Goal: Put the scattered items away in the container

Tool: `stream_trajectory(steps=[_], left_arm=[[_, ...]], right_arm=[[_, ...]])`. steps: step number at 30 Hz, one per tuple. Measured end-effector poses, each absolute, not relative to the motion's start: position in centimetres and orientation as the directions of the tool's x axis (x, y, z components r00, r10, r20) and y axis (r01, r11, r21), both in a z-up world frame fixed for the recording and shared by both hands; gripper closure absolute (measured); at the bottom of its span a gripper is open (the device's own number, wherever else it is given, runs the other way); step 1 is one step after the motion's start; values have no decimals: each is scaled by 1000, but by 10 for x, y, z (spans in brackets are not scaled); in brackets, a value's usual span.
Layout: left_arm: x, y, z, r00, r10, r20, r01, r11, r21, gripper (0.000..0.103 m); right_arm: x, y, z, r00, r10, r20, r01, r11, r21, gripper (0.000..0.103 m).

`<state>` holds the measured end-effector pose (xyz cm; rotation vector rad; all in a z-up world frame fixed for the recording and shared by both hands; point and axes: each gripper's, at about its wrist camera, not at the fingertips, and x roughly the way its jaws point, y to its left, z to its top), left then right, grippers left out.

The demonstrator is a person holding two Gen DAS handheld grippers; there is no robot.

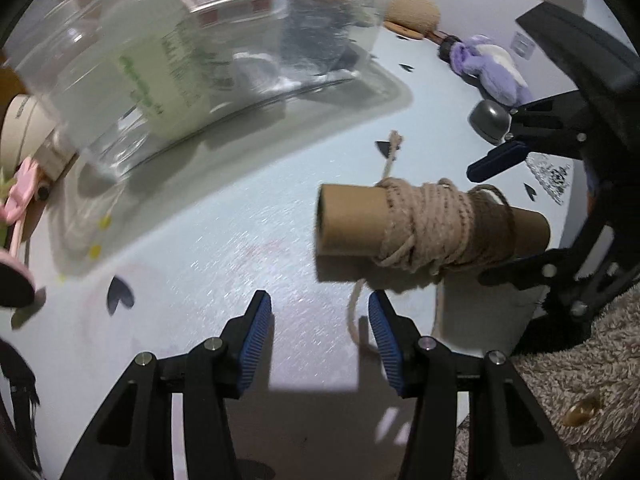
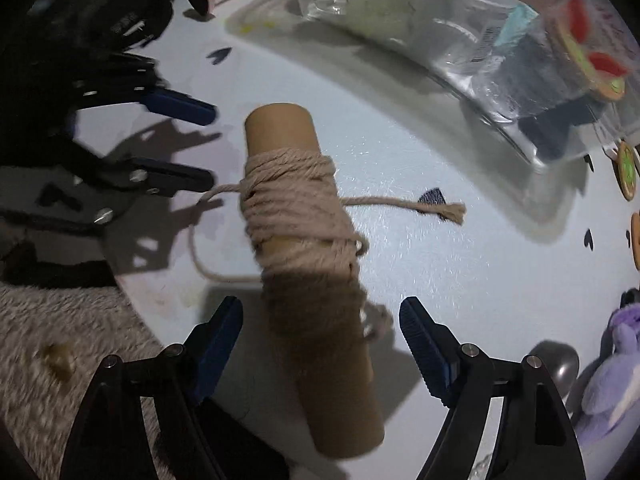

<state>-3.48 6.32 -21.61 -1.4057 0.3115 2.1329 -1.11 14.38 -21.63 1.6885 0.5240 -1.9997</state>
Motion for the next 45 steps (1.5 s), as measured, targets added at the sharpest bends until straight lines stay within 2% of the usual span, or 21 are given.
stream_trajectory(steps=[1,3,12,14,16,21,23,26,28,29,38,45], left_arm=[[-34,60,-216,-301,322,-898,-551,-827,-112,34],[-33,53,-215,-318,319,-893,-516,-849,-119,32],[-31,32,-212,-338,334,-880,-395,-899,-190,32],[-30,38,-213,-330,354,-875,-408,-889,-206,31],[-27,48,-216,-321,362,-875,-438,-876,-202,25],[-22,83,-232,-300,352,-887,-511,-844,-163,25],[-22,94,-236,-311,337,-889,-524,-841,-136,29],[-26,108,-235,-304,356,-883,-540,-828,-148,48],[-29,115,-235,-278,370,-887,-543,-822,-173,89],[-29,116,-235,-268,376,-887,-540,-821,-185,98],[-23,108,-219,-251,433,-866,-493,-827,-271,100],[-29,91,-124,-413,517,-749,-476,-824,-307,100]], right_arm=[[-15,143,-219,-124,-106,-987,572,-820,17,45],[-18,143,-222,-116,-107,-987,568,-822,22,52],[-11,146,-194,-245,-87,-966,583,-809,-75,53],[-11,150,-183,-258,-100,-961,572,-817,-69,53],[-14,154,-172,-269,-115,-956,553,-831,-55,53],[-19,170,-156,-288,-133,-948,487,-873,-25,53],[-18,177,-154,-293,-132,-947,459,-888,-18,53],[-16,182,-161,-298,-129,-946,422,-906,-9,53],[-15,185,-163,-299,-130,-945,396,-918,1,53],[-14,187,-163,-299,-132,-945,382,-924,8,53],[-7,203,-157,-328,-155,-932,300,-953,53,53],[-5,204,-105,-423,-213,-881,299,-950,86,53]])
